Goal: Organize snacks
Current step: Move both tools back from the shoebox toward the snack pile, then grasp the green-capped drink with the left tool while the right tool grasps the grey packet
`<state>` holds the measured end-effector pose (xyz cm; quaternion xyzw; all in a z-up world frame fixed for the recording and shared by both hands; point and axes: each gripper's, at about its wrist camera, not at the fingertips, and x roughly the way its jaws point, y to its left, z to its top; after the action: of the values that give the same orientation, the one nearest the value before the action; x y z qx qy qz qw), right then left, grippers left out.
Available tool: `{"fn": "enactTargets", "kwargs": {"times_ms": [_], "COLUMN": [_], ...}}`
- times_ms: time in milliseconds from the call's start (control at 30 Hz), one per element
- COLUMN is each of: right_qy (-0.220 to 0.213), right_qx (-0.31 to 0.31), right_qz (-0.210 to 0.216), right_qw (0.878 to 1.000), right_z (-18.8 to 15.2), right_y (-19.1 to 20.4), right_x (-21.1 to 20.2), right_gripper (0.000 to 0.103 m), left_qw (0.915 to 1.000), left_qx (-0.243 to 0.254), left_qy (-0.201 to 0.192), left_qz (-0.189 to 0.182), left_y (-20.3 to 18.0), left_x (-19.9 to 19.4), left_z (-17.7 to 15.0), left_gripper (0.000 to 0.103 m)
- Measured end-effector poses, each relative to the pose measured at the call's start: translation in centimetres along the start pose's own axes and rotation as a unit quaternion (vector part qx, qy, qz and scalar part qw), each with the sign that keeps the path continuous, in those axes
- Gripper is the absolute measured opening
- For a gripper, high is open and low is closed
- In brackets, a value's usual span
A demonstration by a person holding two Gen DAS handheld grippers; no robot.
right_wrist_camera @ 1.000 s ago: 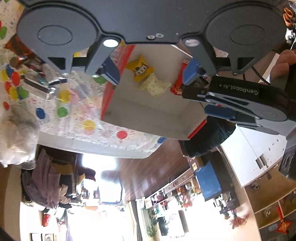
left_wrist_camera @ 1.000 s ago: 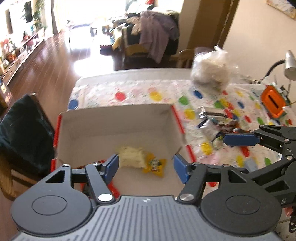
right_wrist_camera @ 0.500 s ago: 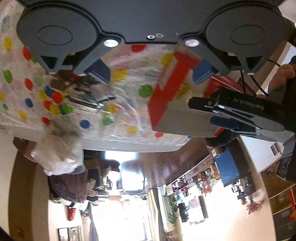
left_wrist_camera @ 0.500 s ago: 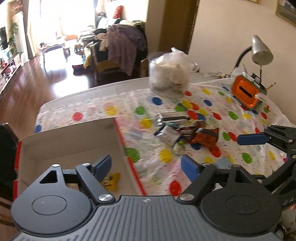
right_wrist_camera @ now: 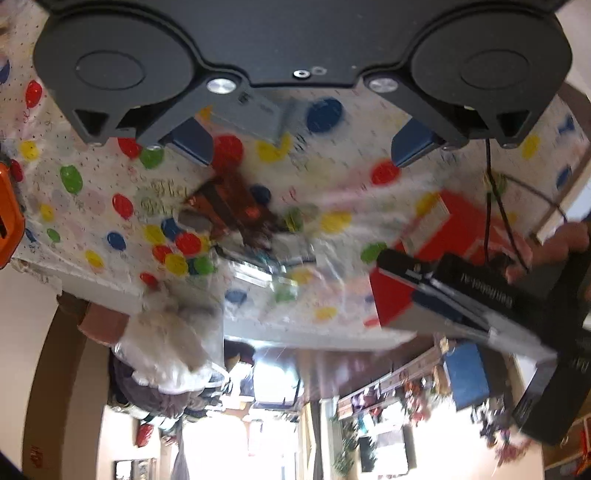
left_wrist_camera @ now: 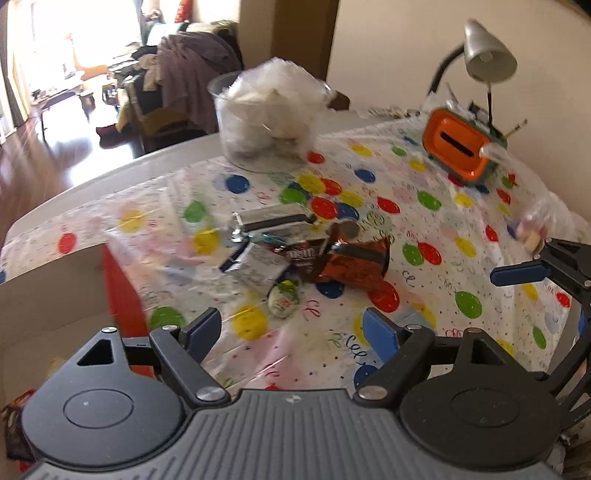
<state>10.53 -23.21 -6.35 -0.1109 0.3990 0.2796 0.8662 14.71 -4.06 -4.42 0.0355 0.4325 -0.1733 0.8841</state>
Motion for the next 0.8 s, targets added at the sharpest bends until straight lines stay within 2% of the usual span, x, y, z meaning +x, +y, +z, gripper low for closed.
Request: {"fn": "enactTargets", "kwargs": {"times_ms": [200, 300, 533, 633, 800], "right_qy": [0.034, 0.047, 0.087, 0.093, 0.099], "right_qx": [-0.066, -0.104, -0.164, -0.197, -0.215], "right_qz": [0.014, 0.020, 0.035, 0.044, 0.072], "right_qw": [0.997, 0.993, 0.982, 0.975, 0.969], "right_z": [-2.2, -2.7, -3.4, -3.5, -3.3], "right_y": [-1.7, -2.3, -3.8, -3.9, -4.4], "right_x": [2.9, 4.3, 8.5, 9.7, 11.1], "right_gripper": [0.101, 0.101, 0.090, 0.085, 0.076], "left_qw": [0.9995, 0.9991, 0.9974, 0.9960, 0.9934], "left_qx": [0.019, 0.007, -0.010, -0.011, -0.018], "left_qy": [0.024, 0.042, 0.070, 0.084, 0.109], "left_qz": [-0.005, -0.006, 0.015, 0.029, 0.032], "left_y": [-2.1, -2.2, -2.1, -1.7, -0.9], "left_x": [3.9, 5.8, 10.3, 12.4, 15.0], "left_z": [0.6, 0.9, 1.6, 1.9, 2.2], "left_gripper": [0.084, 0.084, 0.084, 0.084, 0.084]}}
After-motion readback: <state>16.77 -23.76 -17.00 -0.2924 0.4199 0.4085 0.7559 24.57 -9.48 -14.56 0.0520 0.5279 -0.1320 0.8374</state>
